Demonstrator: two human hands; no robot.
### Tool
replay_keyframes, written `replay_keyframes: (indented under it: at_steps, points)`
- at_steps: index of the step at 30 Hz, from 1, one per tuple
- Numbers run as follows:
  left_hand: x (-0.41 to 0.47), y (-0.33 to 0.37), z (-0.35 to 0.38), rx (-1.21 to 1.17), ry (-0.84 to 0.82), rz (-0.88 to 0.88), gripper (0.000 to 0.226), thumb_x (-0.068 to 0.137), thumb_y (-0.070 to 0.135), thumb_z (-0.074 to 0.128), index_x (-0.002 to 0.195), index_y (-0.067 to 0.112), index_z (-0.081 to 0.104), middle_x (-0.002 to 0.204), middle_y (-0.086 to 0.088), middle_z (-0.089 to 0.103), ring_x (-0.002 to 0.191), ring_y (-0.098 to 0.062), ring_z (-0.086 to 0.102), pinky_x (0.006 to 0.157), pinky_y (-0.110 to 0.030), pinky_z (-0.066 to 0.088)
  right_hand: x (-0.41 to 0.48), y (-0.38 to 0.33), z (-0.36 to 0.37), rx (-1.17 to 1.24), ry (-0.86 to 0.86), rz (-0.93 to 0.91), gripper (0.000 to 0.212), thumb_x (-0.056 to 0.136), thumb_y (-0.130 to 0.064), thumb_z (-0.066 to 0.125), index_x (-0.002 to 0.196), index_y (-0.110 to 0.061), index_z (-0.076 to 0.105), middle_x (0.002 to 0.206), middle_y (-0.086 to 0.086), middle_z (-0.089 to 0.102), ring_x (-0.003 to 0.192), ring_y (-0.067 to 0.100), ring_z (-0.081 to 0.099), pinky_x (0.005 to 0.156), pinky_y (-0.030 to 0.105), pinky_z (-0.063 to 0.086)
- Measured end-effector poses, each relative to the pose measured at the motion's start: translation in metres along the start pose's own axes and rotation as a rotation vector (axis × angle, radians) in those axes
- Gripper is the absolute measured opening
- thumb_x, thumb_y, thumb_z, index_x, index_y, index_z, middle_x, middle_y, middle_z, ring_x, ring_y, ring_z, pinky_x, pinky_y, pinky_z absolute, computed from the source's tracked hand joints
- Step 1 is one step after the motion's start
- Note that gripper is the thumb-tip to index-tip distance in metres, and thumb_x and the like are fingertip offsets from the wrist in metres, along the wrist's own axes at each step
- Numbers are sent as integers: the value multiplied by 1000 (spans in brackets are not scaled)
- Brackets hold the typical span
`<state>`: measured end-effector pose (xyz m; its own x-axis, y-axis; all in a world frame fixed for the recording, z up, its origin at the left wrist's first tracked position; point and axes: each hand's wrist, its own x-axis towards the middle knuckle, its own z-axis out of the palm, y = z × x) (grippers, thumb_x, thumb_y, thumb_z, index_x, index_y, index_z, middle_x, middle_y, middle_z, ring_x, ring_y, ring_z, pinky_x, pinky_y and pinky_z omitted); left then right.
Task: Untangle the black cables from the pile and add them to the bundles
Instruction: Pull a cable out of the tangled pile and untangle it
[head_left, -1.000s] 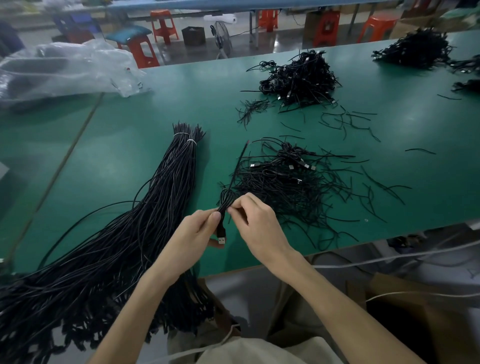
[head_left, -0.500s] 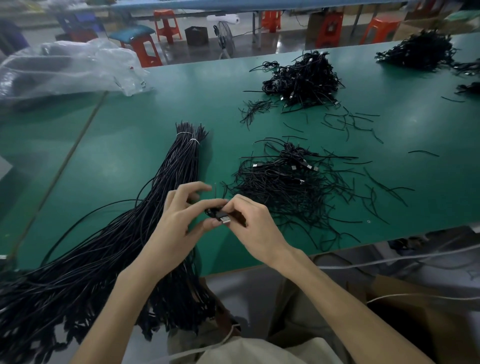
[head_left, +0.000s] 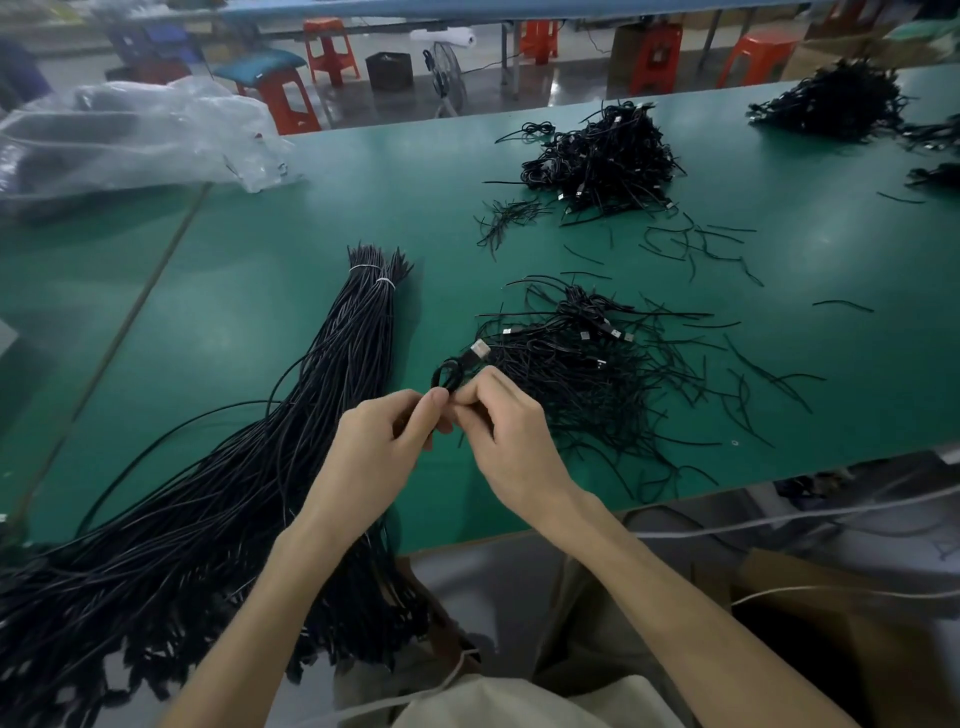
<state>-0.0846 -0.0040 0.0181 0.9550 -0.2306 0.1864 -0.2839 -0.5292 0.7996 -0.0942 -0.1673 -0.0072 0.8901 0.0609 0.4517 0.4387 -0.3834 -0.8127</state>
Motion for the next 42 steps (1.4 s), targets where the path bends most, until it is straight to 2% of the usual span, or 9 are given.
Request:
replay_keyframes:
  at_steps: [7,15,18,21,23,28,31,38,42]
  points:
    - [1,2,-9,-246,-179,-233,60,104,50,41,81,11,81,67,-7,72,54,-17,64,58,-21,52,-4,9,0,-324,-77,-169,13,104,-6,56,91,-2,57,91,6,53,74,15,48,69,37,52]
    - [-2,-22,-25,-52,-232,103,9,88,38,69,89,31,75,111,-2,55,102,-26,59,81,-37,52,5,-1,-6,220,-273,350,28,99,-5,64,79,-25,63,68,-13,66,61,1,55,63,18,44]
    - [-3,-23,-19,-37,-78,181,22,80,43,75,92,28,64,121,3,58,115,-20,59,93,-36,52,5,-1,-7,249,-338,383,21,101,-8,63,83,-19,63,67,-10,64,57,4,50,59,20,44]
    - [-3,-22,-19,-194,-167,174,47,86,31,77,129,23,61,136,9,64,133,-14,57,112,-33,45,4,-3,-5,282,-358,401,18,100,-11,65,83,-15,61,68,-9,64,55,4,48,57,18,43]
    - [-3,-19,-17,-172,-202,136,52,89,33,74,138,30,59,127,13,70,124,-7,63,107,-28,49,5,-3,-6,267,-346,402,17,100,-15,66,83,-15,61,69,-8,63,55,4,49,58,19,43]
    - [0,-18,-8,71,-49,29,28,86,56,63,98,32,69,83,18,70,74,-7,67,63,-22,56,2,2,-5,83,-244,373,20,101,-27,65,87,-12,63,84,-1,70,82,12,67,75,28,53]
    - [-1,-18,2,-3,-28,-83,22,97,48,62,111,31,59,73,7,69,57,-9,62,53,-16,45,-4,4,3,46,-158,327,19,102,-10,61,83,-9,56,88,-1,64,83,6,61,74,20,50]
    - [3,-15,8,-368,-93,-437,50,100,33,65,142,13,46,68,-7,73,55,-24,67,58,-36,61,-11,9,3,-417,-139,-179,39,78,28,57,95,-6,54,99,10,55,96,25,64,82,36,61]
    - [-5,-19,-4,-260,-189,-45,50,106,-1,49,150,22,46,82,-7,72,69,-22,70,71,-28,59,-10,14,1,-248,-55,16,35,89,23,51,89,-12,50,93,-6,50,93,-2,58,86,14,51]
